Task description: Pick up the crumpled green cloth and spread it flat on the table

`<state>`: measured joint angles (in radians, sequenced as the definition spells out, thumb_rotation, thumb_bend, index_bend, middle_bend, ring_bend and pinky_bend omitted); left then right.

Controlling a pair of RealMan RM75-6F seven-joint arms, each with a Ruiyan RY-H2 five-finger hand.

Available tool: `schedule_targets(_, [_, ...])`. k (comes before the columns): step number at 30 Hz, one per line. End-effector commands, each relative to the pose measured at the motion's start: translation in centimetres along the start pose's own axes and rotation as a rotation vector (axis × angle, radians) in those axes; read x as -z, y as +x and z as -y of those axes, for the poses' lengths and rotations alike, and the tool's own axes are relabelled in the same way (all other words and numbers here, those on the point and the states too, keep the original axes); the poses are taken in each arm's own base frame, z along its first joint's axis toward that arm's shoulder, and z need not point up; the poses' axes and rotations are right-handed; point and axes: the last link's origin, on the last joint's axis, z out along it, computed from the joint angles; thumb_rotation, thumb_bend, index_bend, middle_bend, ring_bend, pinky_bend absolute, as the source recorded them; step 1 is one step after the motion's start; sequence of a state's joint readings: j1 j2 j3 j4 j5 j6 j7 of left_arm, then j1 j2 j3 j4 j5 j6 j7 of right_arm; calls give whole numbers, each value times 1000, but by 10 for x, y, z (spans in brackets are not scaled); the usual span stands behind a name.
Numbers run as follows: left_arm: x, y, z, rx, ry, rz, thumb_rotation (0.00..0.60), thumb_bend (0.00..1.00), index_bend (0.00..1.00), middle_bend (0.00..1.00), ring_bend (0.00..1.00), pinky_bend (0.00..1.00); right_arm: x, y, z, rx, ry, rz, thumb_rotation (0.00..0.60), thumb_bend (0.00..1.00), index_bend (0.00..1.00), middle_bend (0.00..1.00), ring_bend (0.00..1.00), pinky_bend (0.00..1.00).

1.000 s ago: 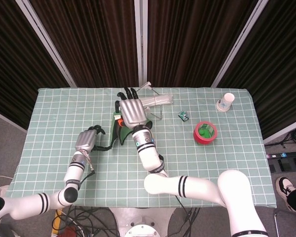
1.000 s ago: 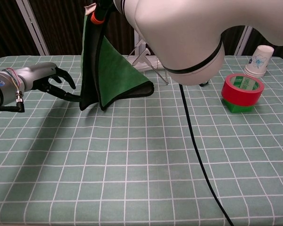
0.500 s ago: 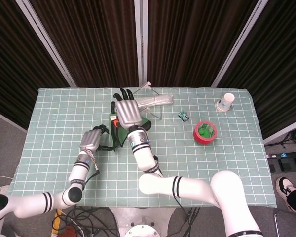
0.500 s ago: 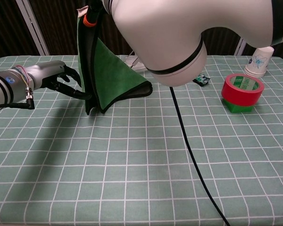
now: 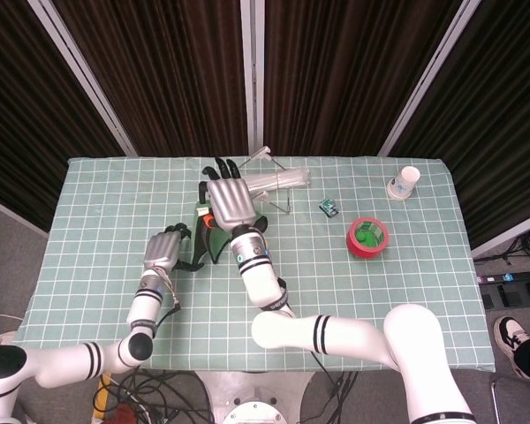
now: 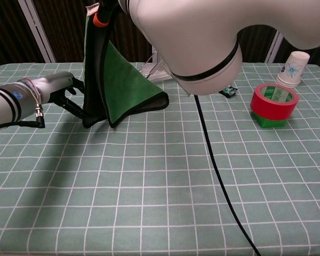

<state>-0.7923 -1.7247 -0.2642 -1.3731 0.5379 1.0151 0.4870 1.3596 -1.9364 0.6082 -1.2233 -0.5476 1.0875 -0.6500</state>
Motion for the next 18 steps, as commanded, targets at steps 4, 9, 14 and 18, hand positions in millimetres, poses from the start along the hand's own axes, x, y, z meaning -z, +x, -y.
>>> schedule_targets(4, [2, 5, 2, 23, 7, -28, 545, 60, 375, 166, 134, 252, 4, 3, -8, 5, -1, 0, 600, 574, 702, 192, 0, 0])
schedule_targets(9, [1, 9, 1, 74, 10, -53, 545, 60, 407, 177, 136, 253, 4, 5, -14, -6, -5, 5, 600, 573, 702, 193, 0, 0])
schedule_targets(14, [-1, 9, 0, 112, 9, -77, 544, 95, 466, 205, 153, 271, 5, 6, -16, -3, -5, 5, 600, 577, 701, 193, 0, 0])
schedule_targets(18, [-2, 10, 0, 142, 4, -94, 545, 159, 518, 228, 164, 286, 5, 7, -18, -4, -9, 6, 600, 574, 702, 194, 0, 0])
